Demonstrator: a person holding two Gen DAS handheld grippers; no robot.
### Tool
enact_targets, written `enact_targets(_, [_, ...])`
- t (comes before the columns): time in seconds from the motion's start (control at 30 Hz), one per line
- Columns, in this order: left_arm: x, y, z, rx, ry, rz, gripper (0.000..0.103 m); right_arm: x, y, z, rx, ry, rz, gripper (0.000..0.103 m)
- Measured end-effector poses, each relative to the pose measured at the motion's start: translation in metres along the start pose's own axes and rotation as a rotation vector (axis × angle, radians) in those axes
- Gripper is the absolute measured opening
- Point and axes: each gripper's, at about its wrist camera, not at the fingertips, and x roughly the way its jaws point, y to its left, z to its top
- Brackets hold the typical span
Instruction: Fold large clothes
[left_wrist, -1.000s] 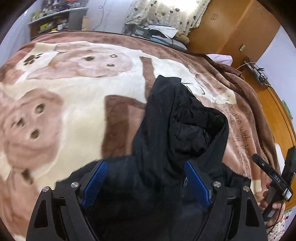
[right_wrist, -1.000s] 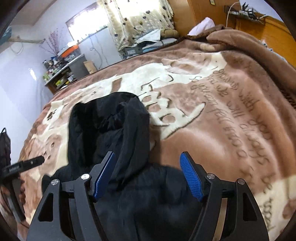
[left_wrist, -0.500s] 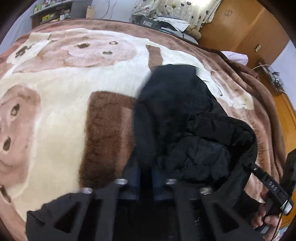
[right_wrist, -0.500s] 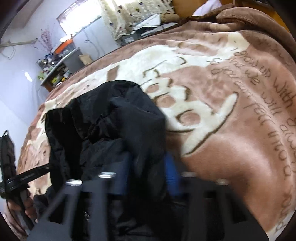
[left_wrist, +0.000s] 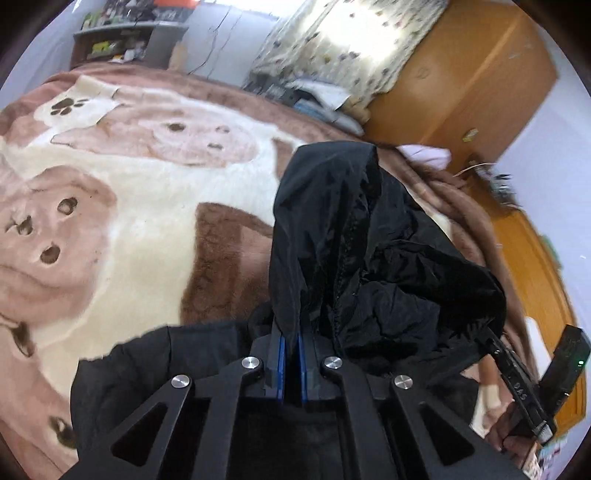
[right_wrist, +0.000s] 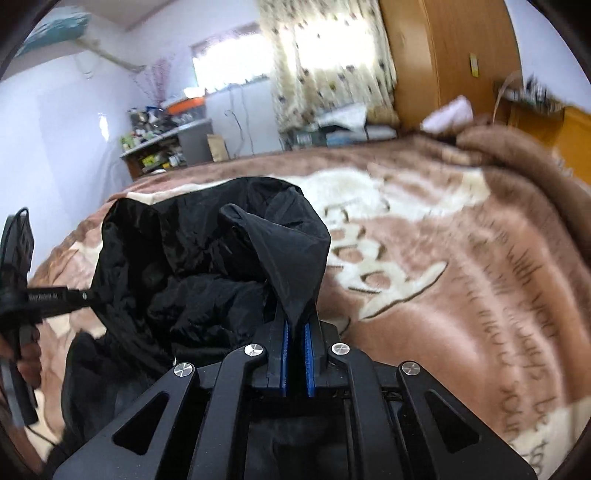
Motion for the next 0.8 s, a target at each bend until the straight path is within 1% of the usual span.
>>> enact_targets(0.07, [-0.013,0.006,-0.019,-0.001,0.006,-0.013,0.005,-0.018,0.006,-0.014,-0.031,-0.021,-0.002,0.007])
enact_targets(0.13, [-0.020,0.013,-0.031,-0.024,0.017,-0.026,0.005,-0.032,0.008,-0.034,-0.054,-0.017,-0.015,0.007])
enact_targets(0.17, [-0.023,0.020,-0.038,-0.050,0.028,-0.050,0.005,-0.036,0.008,-0.042,-0.057,-0.012,-0.018,0.007])
enact_targets(0.23, [-0.025,0.031,-0.047,-0.090,0.031,-0.048,0.005,-0.041,0.005,-0.059,-0.046,0.014,-0.022,0.007])
enact_targets(0.3, [-0.028,0.046,-0.059,-0.167,0.041,-0.081,0.005,-0.044,-0.001,-0.074,-0.011,0.034,-0.018,0.007])
enact_targets(0.33, [-0.030,0.053,-0.065,-0.198,0.036,-0.081,0.005,-0.045,-0.005,-0.081,0.015,0.047,-0.013,0.007])
enact_targets(0.4, [-0.033,0.061,-0.073,-0.216,0.039,-0.061,0.006,-0.046,-0.012,-0.092,0.064,0.071,-0.016,0.007])
enact_targets(0.43, [-0.036,0.068,-0.079,-0.241,0.044,-0.021,0.005,-0.045,-0.017,-0.097,0.098,0.089,-0.013,0.006])
enact_targets(0.47, [-0.038,0.071,-0.081,-0.250,0.048,-0.021,0.005,-0.045,-0.021,-0.100,0.117,0.099,-0.021,0.006])
enact_targets(0.53, [-0.044,0.074,-0.084,-0.244,0.054,-0.002,0.005,-0.042,-0.025,-0.106,0.123,0.125,-0.034,0.002])
enact_targets(0.57, [-0.050,0.073,-0.084,-0.230,0.047,0.023,0.005,-0.042,-0.027,-0.108,0.125,0.131,-0.043,0.002])
enact_targets(0.67, [-0.068,0.068,-0.072,-0.212,0.010,0.024,0.006,-0.040,-0.041,-0.114,0.180,0.158,-0.059,0.000])
enact_targets(0.7, [-0.074,0.064,-0.064,-0.201,-0.003,0.038,0.006,-0.039,-0.048,-0.116,0.216,0.162,-0.055,0.000])
enact_targets(0.77, [-0.086,0.055,-0.051,-0.174,-0.036,0.059,0.015,-0.040,-0.059,-0.119,0.273,0.169,-0.058,0.000])
enact_targets(0.8, [-0.090,0.046,-0.041,-0.150,-0.055,0.054,0.031,-0.044,-0.064,-0.117,0.303,0.158,-0.060,0.000])
